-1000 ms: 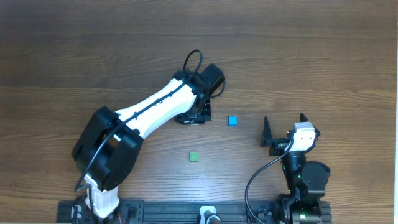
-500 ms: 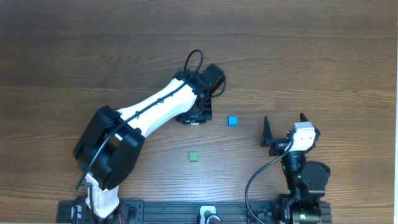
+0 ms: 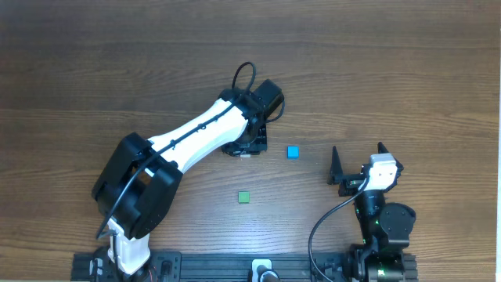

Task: Stack Cubes

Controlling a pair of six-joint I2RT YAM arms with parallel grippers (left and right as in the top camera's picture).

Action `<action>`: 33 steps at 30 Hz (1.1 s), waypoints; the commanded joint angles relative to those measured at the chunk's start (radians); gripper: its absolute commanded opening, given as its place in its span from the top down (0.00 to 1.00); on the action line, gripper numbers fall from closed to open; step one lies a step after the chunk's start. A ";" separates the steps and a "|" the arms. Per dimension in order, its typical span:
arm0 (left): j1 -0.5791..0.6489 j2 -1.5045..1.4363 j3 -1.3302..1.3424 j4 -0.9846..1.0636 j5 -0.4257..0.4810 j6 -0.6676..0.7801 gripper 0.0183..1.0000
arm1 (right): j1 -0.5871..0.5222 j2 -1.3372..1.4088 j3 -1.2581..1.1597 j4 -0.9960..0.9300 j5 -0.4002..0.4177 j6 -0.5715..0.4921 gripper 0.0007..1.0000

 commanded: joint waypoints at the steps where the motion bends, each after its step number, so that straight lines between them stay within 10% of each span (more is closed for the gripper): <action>1: 0.001 0.024 0.005 0.007 0.006 -0.014 0.79 | -0.001 -0.010 -0.008 0.000 -0.015 0.000 0.01; 11: 0.001 0.034 0.005 0.007 0.006 -0.014 0.74 | -0.001 -0.010 -0.008 0.001 -0.015 0.000 0.01; 26: 0.006 0.026 0.019 0.021 -0.002 -0.014 0.31 | -0.001 -0.010 -0.008 0.001 -0.015 0.000 0.01; 33: 0.060 0.021 0.184 -0.023 -0.042 -0.002 0.27 | -0.001 -0.010 -0.008 0.001 -0.015 0.000 0.01</action>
